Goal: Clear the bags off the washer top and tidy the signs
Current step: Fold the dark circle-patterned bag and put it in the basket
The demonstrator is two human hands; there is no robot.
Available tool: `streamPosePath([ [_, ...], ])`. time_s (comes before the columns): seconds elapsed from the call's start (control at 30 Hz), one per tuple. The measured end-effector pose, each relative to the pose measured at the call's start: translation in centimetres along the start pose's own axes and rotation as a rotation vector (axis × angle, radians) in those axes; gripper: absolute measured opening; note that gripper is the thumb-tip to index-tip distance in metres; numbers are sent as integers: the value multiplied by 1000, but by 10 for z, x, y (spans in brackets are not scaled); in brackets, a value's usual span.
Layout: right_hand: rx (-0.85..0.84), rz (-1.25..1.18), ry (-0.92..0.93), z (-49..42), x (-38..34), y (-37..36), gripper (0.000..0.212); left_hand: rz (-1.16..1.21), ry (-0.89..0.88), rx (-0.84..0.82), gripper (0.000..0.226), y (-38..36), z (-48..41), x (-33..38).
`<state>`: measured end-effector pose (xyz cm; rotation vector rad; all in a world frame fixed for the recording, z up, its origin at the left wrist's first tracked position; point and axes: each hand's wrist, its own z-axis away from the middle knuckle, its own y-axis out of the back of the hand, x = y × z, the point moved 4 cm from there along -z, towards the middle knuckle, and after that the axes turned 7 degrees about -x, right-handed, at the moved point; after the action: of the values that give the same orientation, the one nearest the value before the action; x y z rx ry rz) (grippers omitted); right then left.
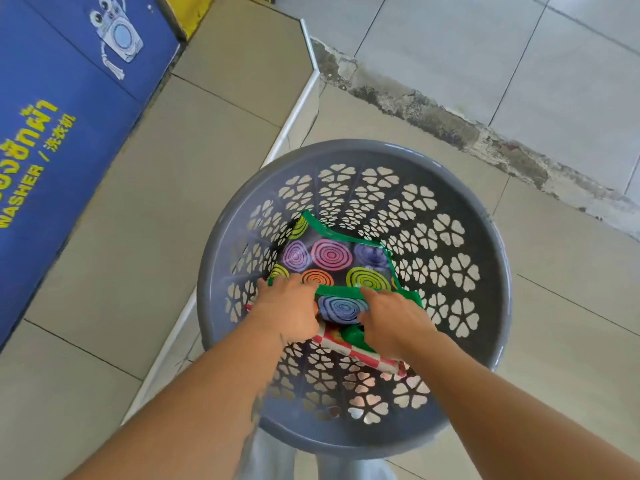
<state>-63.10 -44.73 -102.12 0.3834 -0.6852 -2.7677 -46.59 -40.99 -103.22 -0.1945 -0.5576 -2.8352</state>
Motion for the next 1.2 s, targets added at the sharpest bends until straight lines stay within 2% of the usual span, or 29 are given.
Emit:
streamPosePath([
  [0.13,78,-69,6,25,-6,36,49,396,-120,78,51,30,38,2],
  [0.2,119,-106,-3,41,-12,53,49,469,-141,146,49,46,60,2],
  [0.4,304,-224,20,118,-51,113,45,431,-202,463,36,105,150,2],
  [0.53,424,-274,51,189,-86,159,53,431,-231,581,32,145,232,4],
  [0.7,563,-257,88,281,-122,213,50,424,-251,723,32,186,338,11],
  [0.97,782,-151,333,436,-168,282,56,513,-246,1065,32,204,526,30],
  [1.2,915,-57,528,547,-211,319,60,446,-223,1328,31,197,679,28],
])
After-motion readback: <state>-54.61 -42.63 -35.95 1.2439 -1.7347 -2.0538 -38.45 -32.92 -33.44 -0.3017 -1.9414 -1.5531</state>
